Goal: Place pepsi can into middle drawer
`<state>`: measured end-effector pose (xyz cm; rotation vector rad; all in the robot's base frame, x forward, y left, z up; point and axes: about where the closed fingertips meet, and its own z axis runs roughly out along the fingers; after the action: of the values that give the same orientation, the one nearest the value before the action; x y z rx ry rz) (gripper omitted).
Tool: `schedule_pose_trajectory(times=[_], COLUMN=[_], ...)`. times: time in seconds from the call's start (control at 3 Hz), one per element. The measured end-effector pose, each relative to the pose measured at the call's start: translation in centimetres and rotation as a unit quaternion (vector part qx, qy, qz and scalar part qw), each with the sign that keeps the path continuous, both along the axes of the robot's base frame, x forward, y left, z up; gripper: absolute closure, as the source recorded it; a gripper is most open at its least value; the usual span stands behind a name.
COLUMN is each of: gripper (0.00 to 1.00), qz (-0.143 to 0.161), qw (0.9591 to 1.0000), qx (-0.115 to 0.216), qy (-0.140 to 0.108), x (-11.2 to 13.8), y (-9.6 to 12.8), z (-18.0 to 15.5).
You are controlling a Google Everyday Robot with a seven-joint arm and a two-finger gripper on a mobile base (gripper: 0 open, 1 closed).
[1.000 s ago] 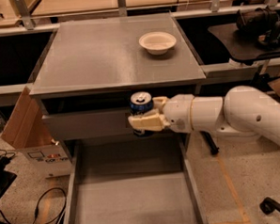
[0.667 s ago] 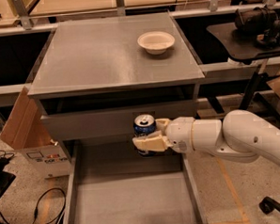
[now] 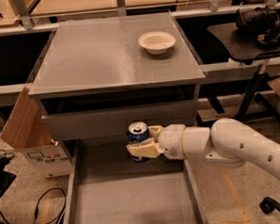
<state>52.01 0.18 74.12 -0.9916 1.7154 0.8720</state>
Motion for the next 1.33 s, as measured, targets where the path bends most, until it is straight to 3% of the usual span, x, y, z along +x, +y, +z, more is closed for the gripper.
schedule_pose_trajectory(times=[0.67, 1.33], gripper=[1.0, 1.0], qz=[0.044, 0.091], qw=[0.9983, 0.9954], qx=[0.033, 0.028], qy=[0.018, 0.004], x=[-0.7, -2.0], y=[8.5, 15.0], z=[-13.8, -23.9])
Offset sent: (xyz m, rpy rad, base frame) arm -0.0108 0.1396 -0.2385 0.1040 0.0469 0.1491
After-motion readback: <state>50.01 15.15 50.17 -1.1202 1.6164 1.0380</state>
